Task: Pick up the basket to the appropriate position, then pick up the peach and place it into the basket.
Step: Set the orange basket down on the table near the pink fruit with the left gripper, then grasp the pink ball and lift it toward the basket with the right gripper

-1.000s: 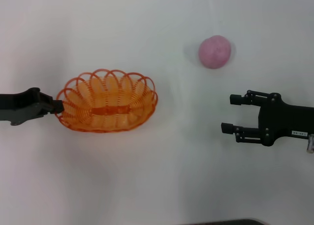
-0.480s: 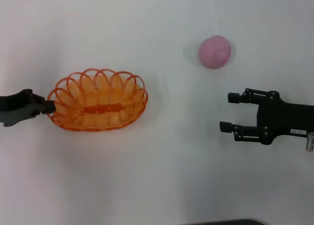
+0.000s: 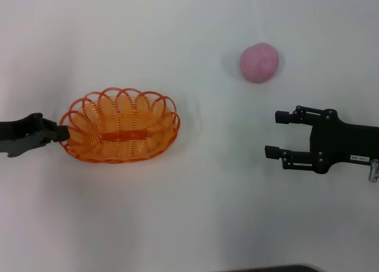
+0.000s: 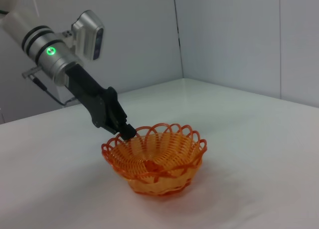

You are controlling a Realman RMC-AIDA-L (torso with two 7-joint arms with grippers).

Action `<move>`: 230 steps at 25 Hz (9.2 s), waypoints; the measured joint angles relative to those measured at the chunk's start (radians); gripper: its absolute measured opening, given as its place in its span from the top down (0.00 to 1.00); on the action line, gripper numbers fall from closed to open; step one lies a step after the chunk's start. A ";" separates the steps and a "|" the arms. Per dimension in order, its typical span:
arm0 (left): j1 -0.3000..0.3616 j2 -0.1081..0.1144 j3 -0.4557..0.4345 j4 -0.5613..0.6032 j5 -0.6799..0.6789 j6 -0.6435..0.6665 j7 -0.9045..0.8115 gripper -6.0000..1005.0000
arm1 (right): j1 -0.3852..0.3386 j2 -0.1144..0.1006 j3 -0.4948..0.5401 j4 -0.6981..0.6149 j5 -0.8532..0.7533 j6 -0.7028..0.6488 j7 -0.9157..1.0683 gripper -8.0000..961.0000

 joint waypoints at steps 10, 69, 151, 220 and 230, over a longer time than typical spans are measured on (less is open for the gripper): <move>0.038 0.000 0.014 0.006 -0.054 -0.026 -0.003 0.94 | 0.001 0.000 0.001 0.000 0.000 0.000 0.000 0.15; 0.048 0.017 -0.129 -0.025 -0.244 0.169 0.779 0.33 | 0.010 0.000 0.001 0.008 -0.001 0.008 0.000 0.15; 0.191 0.000 -0.188 -0.270 -0.204 0.168 1.690 0.15 | 0.153 -0.042 -0.026 -0.228 -0.190 0.002 0.939 0.14; 0.197 0.000 -0.191 -0.289 -0.159 0.169 1.696 0.16 | 0.572 0.012 -0.441 -0.272 -0.756 0.349 1.484 0.01; 0.197 0.000 -0.191 -0.293 -0.153 0.166 1.696 0.16 | 0.567 0.009 -0.480 -0.247 -0.700 0.387 1.470 0.01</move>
